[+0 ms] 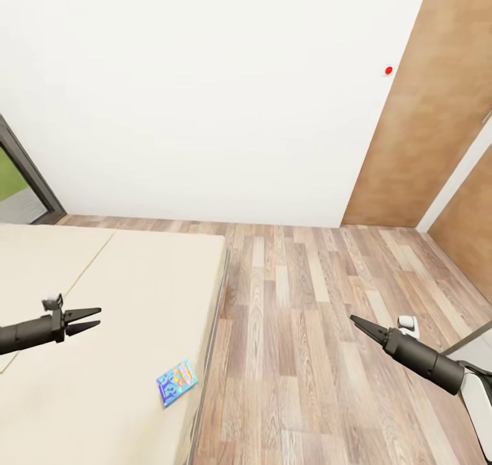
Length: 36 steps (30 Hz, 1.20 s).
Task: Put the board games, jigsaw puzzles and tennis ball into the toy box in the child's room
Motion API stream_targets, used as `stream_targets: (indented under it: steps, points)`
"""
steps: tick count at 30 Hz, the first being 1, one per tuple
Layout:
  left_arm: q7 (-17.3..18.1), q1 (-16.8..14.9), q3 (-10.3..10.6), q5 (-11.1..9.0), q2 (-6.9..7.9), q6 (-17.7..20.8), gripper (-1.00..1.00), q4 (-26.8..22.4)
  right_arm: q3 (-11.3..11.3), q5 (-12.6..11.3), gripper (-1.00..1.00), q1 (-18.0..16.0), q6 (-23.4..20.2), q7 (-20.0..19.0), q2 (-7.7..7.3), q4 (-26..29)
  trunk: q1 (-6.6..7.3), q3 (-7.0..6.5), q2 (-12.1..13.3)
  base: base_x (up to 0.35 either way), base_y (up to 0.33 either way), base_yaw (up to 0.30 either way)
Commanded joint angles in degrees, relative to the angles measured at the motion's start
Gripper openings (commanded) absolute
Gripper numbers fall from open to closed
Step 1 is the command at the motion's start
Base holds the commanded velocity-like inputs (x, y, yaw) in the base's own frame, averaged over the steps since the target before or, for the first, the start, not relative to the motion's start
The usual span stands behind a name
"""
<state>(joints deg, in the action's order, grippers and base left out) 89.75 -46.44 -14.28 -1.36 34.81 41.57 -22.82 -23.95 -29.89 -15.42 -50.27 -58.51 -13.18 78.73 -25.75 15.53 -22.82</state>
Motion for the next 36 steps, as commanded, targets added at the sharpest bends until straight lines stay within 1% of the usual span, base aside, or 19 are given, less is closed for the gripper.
stream_targets:
  steps: [1, 6, 9, 13, 17, 24, 36]
  points:
    - [0.25, -0.03, -0.04, 0.05, 0.0, 0.86, 1.0, -0.27, -0.04, -0.06, 1.0, -0.05, -0.27, -0.13, 0.0, -0.03, -0.04, 0.01, -0.1, 0.0, 0.0, 0.0]
    - [0.25, 0.14, 0.02, -0.04, -0.09, 2.1, 1.0, -0.94, -0.04, -0.06, 1.0, -0.05, -0.27, -0.17, 0.0, -0.11, -0.04, -0.47, -0.1, 0.0, 0.0, 0.0]
    - [0.25, 0.64, 0.08, -0.04, -0.5, 2.57, 1.0, -0.91, -0.04, -0.03, 1.0, -0.05, -0.27, -0.19, 0.0, -0.13, -0.04, -0.75, -0.1, 0.0, 0.0, 0.0]
    - [0.25, 2.34, 0.05, 0.0, -1.65, 2.77, 1.0, -0.67, -0.04, -0.03, 1.0, -0.05, -0.27, -0.21, 0.0, -0.15, -0.04, -1.13, -0.1, 0.0, 0.0, 0.0]
    - [0.25, 4.2, -0.05, -0.05, -2.2, 2.71, 1.0, -0.75, -0.04, -0.02, 1.0, -0.05, -0.27, -0.21, 0.0, -0.15, -0.04, -1.51, -0.1, 0.0, 0.0, 0.0]
    - [0.25, 5.64, -0.09, -0.1, -2.55, 2.45, 1.0, -0.66, 0.03, 0.0, 1.0, -0.05, -0.27, -0.2, 0.0, -0.16, -0.04, -2.18, -0.1, 0.0, 0.0, 0.0]
    - [0.25, 6.07, -0.17, -0.17, -2.83, 1.62, 1.0, -0.59, -0.03, 0.04, 1.0, -0.05, -0.27, -0.13, 0.0, -0.15, -0.04, -3.31, -0.1, 0.0, 0.0, 0.0]
